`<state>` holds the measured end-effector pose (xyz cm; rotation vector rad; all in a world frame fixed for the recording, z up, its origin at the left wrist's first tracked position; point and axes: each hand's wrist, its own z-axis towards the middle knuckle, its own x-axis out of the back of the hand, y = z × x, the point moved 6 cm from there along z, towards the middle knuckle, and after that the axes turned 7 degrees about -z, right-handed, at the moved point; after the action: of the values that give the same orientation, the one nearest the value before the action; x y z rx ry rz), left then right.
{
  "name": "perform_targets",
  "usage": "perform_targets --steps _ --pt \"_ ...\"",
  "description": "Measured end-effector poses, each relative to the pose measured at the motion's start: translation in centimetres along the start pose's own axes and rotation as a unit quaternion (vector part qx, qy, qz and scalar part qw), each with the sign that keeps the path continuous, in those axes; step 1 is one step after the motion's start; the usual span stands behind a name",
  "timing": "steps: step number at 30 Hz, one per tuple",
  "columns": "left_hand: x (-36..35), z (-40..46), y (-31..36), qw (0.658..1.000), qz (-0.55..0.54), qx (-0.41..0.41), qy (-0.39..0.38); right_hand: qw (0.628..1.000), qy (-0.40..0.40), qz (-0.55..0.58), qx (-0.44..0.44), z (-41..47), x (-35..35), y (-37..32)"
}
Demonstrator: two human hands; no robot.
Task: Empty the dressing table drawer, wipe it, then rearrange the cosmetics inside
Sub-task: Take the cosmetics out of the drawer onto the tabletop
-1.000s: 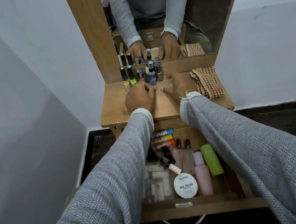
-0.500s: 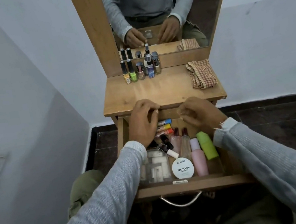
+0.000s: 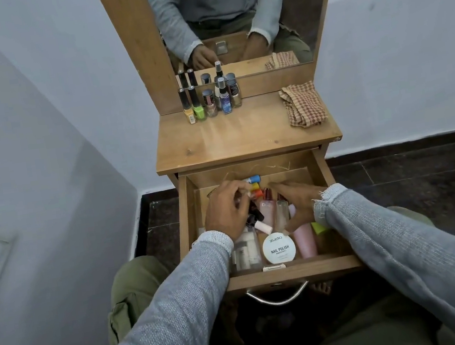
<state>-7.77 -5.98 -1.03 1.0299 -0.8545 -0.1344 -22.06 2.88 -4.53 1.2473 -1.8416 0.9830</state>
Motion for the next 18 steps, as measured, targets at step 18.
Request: perform_targets --steps 18 --pt "-1.5 0.0 0.8 0.994 -0.103 0.021 -0.03 0.937 0.282 0.194 0.065 -3.0 1.8 -0.7"
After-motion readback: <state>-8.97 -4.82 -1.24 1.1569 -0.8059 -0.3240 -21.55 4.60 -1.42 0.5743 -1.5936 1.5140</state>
